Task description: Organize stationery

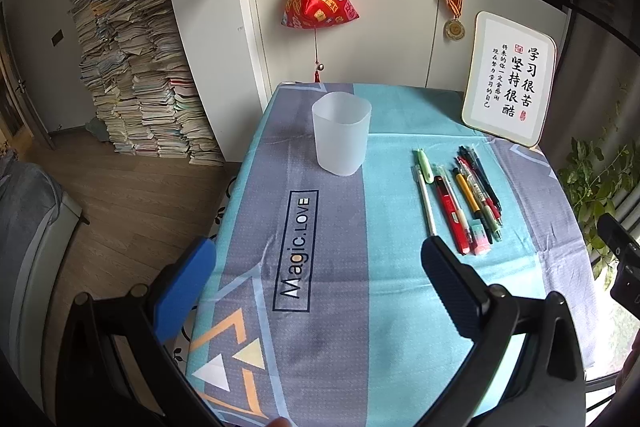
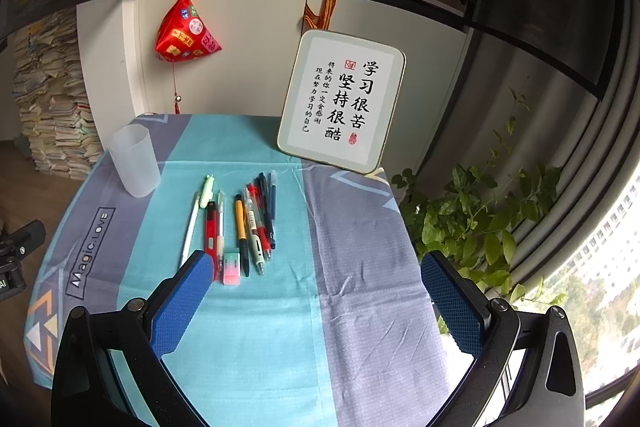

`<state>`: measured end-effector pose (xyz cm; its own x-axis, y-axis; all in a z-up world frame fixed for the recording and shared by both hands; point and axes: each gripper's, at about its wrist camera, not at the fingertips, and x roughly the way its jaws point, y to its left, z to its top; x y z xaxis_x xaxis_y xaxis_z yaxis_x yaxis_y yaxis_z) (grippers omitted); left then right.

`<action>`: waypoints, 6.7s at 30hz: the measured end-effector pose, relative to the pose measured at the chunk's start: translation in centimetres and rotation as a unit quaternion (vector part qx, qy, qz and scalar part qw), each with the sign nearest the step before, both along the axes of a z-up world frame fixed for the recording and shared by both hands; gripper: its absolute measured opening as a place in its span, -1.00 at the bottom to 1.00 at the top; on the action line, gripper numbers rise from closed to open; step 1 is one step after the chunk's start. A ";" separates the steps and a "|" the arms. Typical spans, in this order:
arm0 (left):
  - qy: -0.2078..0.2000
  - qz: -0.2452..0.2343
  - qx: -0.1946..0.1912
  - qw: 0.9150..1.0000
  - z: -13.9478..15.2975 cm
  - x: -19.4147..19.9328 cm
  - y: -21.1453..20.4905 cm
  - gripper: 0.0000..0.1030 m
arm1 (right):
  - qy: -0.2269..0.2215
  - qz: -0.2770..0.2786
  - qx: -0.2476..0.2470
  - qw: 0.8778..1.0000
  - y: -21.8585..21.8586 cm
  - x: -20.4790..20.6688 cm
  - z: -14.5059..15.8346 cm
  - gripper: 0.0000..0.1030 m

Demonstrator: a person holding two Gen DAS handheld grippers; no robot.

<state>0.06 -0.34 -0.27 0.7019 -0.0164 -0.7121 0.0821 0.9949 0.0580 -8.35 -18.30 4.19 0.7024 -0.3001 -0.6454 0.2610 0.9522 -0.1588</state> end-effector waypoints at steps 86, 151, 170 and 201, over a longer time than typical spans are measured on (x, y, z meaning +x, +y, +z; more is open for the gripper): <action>0.094 -0.021 -0.026 0.995 -10.7 9.0 -8.1 0.86 | 0.097 0.072 0.126 0.985 -7.9 18.3 -10.3 1.00; 0.139 -0.066 -0.060 0.986 -12.1 11.4 -8.9 -0.89 | 0.198 0.077 0.114 0.971 -5.2 27.4 -14.6 -0.91; 0.137 -0.076 -0.087 0.984 -11.6 10.9 -8.1 -0.90 | 0.157 0.080 0.099 0.979 -5.0 25.9 -12.7 -0.88; 0.054 -0.081 -0.129 0.987 -0.9 8.3 -2.3 -0.90 | 0.082 0.154 0.121 0.977 1.5 22.1 -2.4 -0.88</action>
<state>8.34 -2.64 -1.15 0.5949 -0.3131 -0.7403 0.2338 0.9486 -0.2133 13.80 -16.80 1.74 0.6157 0.0852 -0.7833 -0.0540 0.9964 0.0659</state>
